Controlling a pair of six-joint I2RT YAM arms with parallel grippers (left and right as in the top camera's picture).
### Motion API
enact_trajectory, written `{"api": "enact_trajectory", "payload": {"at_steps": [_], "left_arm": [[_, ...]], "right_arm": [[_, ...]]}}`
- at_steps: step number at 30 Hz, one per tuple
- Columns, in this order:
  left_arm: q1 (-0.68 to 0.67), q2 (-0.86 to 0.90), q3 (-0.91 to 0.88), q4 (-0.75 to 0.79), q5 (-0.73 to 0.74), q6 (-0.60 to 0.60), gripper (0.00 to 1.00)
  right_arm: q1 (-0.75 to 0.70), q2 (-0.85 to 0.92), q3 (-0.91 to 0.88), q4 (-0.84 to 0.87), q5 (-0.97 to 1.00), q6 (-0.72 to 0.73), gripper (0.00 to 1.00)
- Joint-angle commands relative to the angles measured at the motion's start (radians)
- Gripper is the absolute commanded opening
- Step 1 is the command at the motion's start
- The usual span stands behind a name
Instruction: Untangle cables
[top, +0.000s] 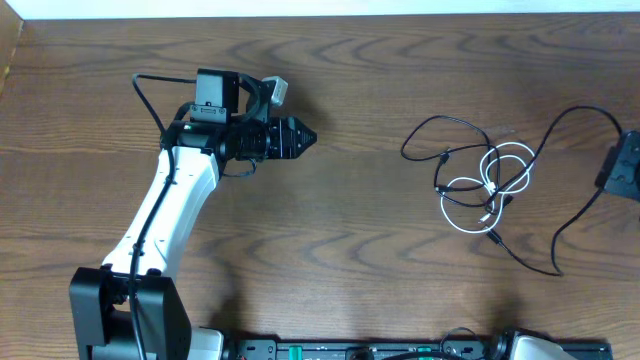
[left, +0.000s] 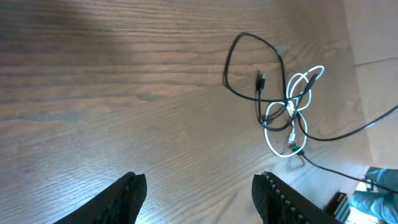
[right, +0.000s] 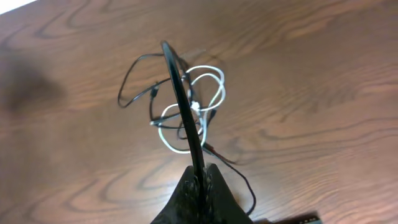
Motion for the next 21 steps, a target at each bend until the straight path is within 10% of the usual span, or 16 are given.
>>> {"api": "enact_trajectory", "payload": {"at_steps": [1, 21], "left_arm": [[0.000, 0.003, 0.004, -0.003, 0.045, 0.013, 0.59], [0.000, 0.003, 0.004, 0.029, 0.045, 0.013, 0.59]], "right_arm": [[-0.053, 0.032, 0.017, 0.032, 0.023, 0.035, 0.01], [-0.494, 0.225, 0.025, 0.285, 0.003, 0.190, 0.01]]}}
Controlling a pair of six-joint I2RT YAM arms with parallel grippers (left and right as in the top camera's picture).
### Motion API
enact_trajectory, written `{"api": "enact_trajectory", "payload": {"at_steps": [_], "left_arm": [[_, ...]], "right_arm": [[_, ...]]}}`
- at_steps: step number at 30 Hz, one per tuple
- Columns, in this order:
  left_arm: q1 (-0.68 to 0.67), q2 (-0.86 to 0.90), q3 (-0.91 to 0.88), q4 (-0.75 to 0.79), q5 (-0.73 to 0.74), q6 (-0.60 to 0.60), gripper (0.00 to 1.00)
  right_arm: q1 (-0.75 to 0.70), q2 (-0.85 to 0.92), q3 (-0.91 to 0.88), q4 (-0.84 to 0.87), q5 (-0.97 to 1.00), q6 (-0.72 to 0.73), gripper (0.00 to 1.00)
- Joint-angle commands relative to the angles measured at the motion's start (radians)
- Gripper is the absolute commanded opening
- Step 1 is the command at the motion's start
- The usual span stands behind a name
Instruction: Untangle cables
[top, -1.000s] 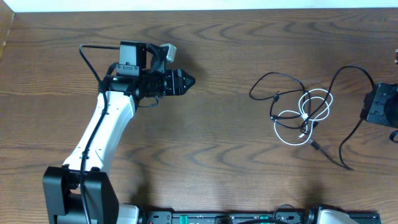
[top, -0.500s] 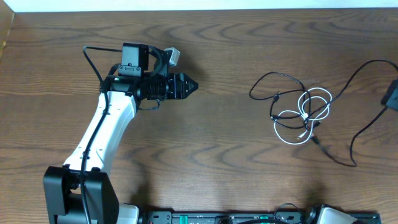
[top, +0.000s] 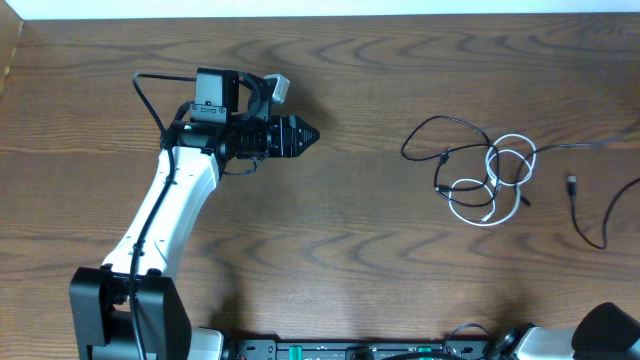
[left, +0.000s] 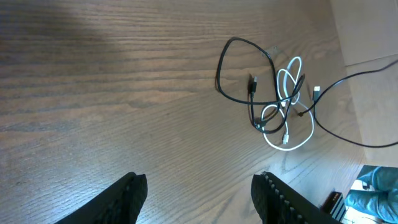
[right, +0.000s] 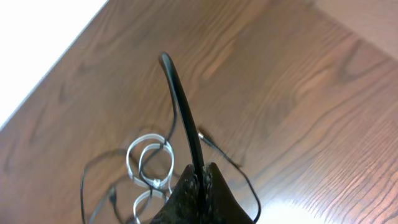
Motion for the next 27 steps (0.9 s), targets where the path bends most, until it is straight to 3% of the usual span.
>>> {"api": "enact_trajectory", "payload": {"at_steps": [1, 8, 13, 19, 27], "left_arm": [[0.000, 0.003, 0.004, 0.001, 0.020, 0.014, 0.59], [0.000, 0.003, 0.004, 0.004, 0.019, 0.022, 0.59], [-0.002, 0.003, 0.004, 0.005, 0.012, 0.051, 0.59], [-0.012, 0.003, 0.004, 0.011, 0.012, 0.058, 0.59], [-0.056, 0.003, 0.004, 0.009, 0.012, 0.058, 0.59]], "right_arm": [[-0.121, -0.011, 0.027, 0.026, 0.004, 0.061, 0.01], [-0.309, -0.011, 0.031, 0.053, -0.087, 0.121, 0.01], [-0.368, -0.011, 0.031, 0.144, -0.444, 0.118, 0.01], [-0.336, -0.014, 0.035, 0.208, -0.684, 0.174, 0.01], [-0.142, -0.039, 0.035, 0.209, -0.748, 0.173, 0.01]]}}
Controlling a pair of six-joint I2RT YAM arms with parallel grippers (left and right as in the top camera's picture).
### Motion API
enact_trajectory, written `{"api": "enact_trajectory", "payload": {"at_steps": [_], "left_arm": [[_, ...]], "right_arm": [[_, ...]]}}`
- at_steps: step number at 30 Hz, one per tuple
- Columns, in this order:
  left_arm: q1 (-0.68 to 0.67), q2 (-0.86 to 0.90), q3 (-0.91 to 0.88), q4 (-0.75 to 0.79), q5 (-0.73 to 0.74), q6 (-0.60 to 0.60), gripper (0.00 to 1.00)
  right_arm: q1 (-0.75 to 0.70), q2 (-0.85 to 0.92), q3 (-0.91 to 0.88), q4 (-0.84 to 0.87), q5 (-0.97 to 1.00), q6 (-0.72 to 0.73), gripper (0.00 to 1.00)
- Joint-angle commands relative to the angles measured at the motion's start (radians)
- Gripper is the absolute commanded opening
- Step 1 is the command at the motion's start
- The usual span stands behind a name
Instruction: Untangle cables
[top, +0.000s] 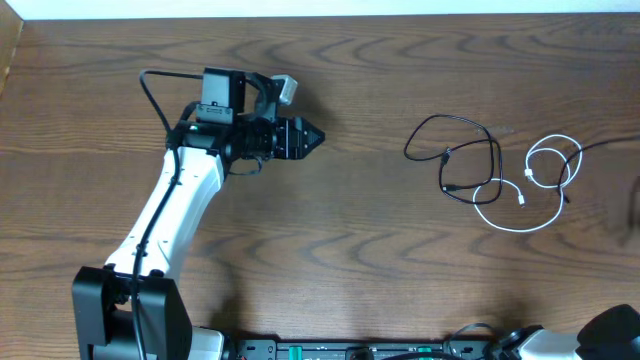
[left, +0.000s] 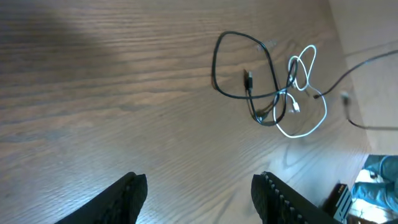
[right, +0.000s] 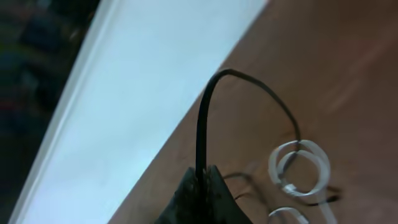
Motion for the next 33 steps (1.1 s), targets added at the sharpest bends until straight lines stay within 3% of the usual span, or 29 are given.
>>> {"api": "enact_trajectory", "payload": {"at_steps": [1, 9, 21, 27, 33], "left_arm": [[-0.027, 0.003, 0.004, -0.002, 0.013, 0.024, 0.59], [-0.066, 0.003, 0.004, -0.007, 0.013, 0.024, 0.59], [-0.067, 0.003, 0.004, -0.039, 0.013, 0.029, 0.59], [-0.067, 0.003, 0.004, -0.059, 0.013, 0.031, 0.59], [-0.067, 0.003, 0.004, -0.060, 0.012, 0.055, 0.59]], "right_arm": [[0.105, -0.045, 0.023, 0.015, -0.079, 0.015, 0.01], [0.304, -0.093, 0.027, 0.064, -0.064, 0.056, 0.01], [0.338, -0.162, 0.062, 0.140, -0.143, 0.006, 0.01], [0.321, -0.184, 0.105, 0.038, 0.216, -0.024, 0.01], [0.322, -0.192, 0.106, -0.187, 0.850, 0.036, 0.01]]}}
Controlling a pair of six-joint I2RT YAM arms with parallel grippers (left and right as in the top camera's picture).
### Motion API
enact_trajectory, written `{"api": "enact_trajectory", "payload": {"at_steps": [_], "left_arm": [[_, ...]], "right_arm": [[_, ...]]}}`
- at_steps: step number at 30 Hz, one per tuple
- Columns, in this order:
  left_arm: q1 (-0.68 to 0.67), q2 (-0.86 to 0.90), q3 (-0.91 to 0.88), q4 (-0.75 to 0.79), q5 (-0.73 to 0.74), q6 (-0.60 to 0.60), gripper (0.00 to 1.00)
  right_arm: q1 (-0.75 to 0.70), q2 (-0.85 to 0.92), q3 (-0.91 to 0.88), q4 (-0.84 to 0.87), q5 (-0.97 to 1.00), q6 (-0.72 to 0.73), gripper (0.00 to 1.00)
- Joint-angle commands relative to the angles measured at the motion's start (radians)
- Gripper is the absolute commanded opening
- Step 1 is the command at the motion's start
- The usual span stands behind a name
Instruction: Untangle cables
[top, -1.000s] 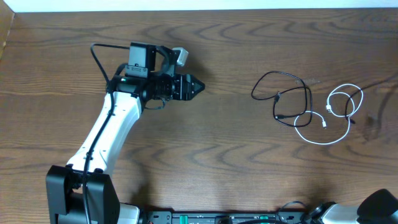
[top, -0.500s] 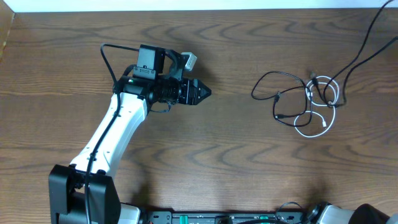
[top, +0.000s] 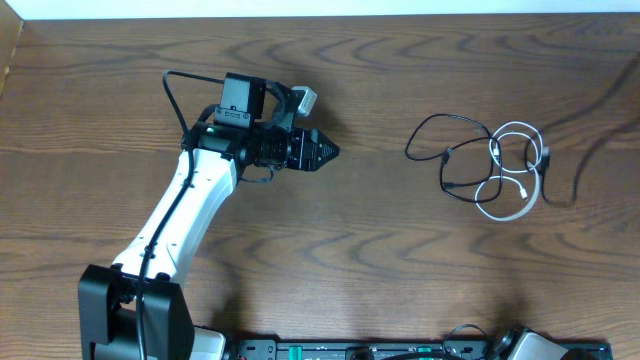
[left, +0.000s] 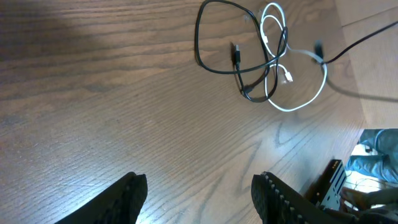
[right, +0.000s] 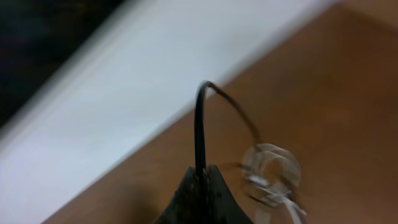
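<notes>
A white cable (top: 512, 172) lies looped on the wooden table at the right, tangled with a thin black cable (top: 447, 150); both also show in the left wrist view, the white cable (left: 292, 84) beside the black loop (left: 214, 37). A second black cable (top: 590, 150) runs from the tangle off the right edge and rises from my right gripper (right: 200, 177), which is shut on it. The right gripper is out of the overhead view. My left gripper (top: 328, 152) stands open, empty, well left of the tangle.
The left arm (top: 190, 215) reaches from the front left across the wooden table (top: 350, 250). A pale strip (top: 320, 8) borders the table's far edge. Equipment (left: 339, 186) shows past the table's right edge in the left wrist view.
The white cable, spread out to the right before, now lies bunched back against the black loop. My left gripper has moved a little to the right, still open. The right gripper still holds the black cable.
The right gripper held a long black cable lying through the tangle at the table's right edge. Then that cable's free end lay clear of the pile, the white loops were drawn out rightward, and now they sit bunched again while the left gripper has edged right.
</notes>
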Motion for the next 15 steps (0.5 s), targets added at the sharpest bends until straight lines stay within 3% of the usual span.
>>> {"api": "enact_trajectory", "payload": {"at_steps": [1, 4, 6, 7, 10, 15], "left_arm": [[-0.003, 0.003, 0.004, -0.003, 0.012, 0.039, 0.59], [-0.003, 0.003, 0.004, -0.002, 0.009, 0.040, 0.59], [-0.003, 0.003, 0.004, -0.002, 0.009, 0.040, 0.59], [-0.003, 0.003, 0.004, -0.003, 0.009, 0.040, 0.59], [-0.003, 0.003, 0.004, -0.006, 0.009, 0.040, 0.59], [-0.003, 0.003, 0.004, -0.006, 0.009, 0.040, 0.59]], "right_arm": [[-0.002, 0.001, 0.009, -0.080, 0.474, 0.026, 0.01], [0.010, -0.001, 0.009, -0.058, 0.364, -0.061, 0.01], [0.024, -0.002, 0.009, 0.007, 0.136, -0.184, 0.01], [0.038, -0.001, 0.009, 0.065, -0.092, -0.289, 0.01], [0.072, 0.004, 0.009, 0.133, -0.360, -0.322, 0.01], [0.180, 0.010, 0.009, 0.165, -0.443, -0.322, 0.01]]}}
